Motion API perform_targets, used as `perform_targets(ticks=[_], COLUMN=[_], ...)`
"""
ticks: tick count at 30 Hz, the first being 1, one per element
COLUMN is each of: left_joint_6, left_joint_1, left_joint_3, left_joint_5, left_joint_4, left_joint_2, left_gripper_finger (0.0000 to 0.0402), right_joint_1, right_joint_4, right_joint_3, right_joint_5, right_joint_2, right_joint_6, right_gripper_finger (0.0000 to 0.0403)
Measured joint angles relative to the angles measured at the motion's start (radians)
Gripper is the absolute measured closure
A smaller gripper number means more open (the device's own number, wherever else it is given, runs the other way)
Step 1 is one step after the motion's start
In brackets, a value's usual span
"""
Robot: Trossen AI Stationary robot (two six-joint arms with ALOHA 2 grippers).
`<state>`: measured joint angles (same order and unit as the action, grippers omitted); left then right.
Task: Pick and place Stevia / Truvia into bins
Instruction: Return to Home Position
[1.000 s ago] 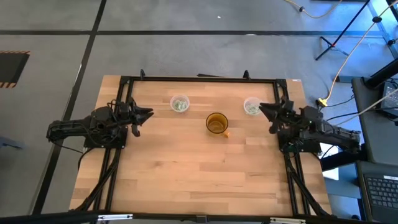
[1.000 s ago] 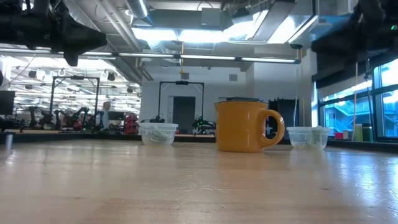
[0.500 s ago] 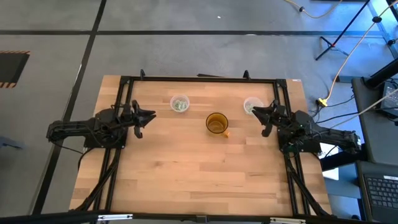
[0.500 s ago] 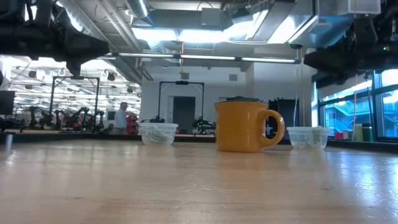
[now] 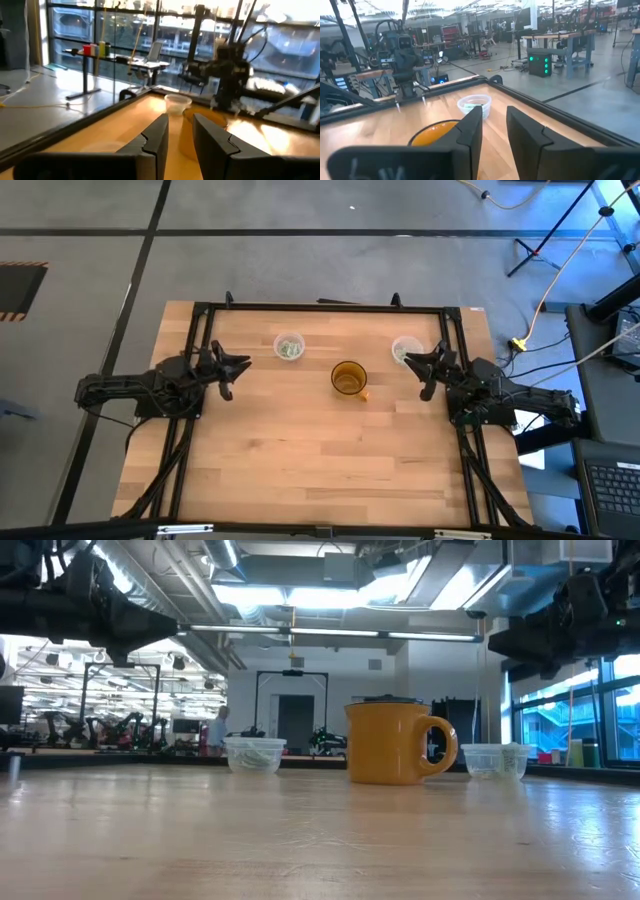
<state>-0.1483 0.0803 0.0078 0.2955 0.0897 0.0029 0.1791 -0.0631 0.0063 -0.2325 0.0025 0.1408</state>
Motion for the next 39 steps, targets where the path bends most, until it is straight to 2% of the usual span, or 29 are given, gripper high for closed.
perform_targets(ticks=[7,39], left_joint_6=[0.048,0.048], left_joint_1=[0.000,0.000], left_joint_3=[0.000,0.000], left_joint_5=[0.001,-0.001], left_joint_4=[-0.034,-0.035], left_joint_2=[0.000,0.000], left_gripper_finger=[0.0320,0.0320], right_joint_1=[0.000,0.000], right_joint_4=[0.000,0.000], right_joint_3=[0.000,0.000], right_joint_5=[0.000,0.000], right_joint_2=[0.001,0.001], right_joint_6=[-0.072,-0.069], right_gripper_finger=[0.0311,0.0311])
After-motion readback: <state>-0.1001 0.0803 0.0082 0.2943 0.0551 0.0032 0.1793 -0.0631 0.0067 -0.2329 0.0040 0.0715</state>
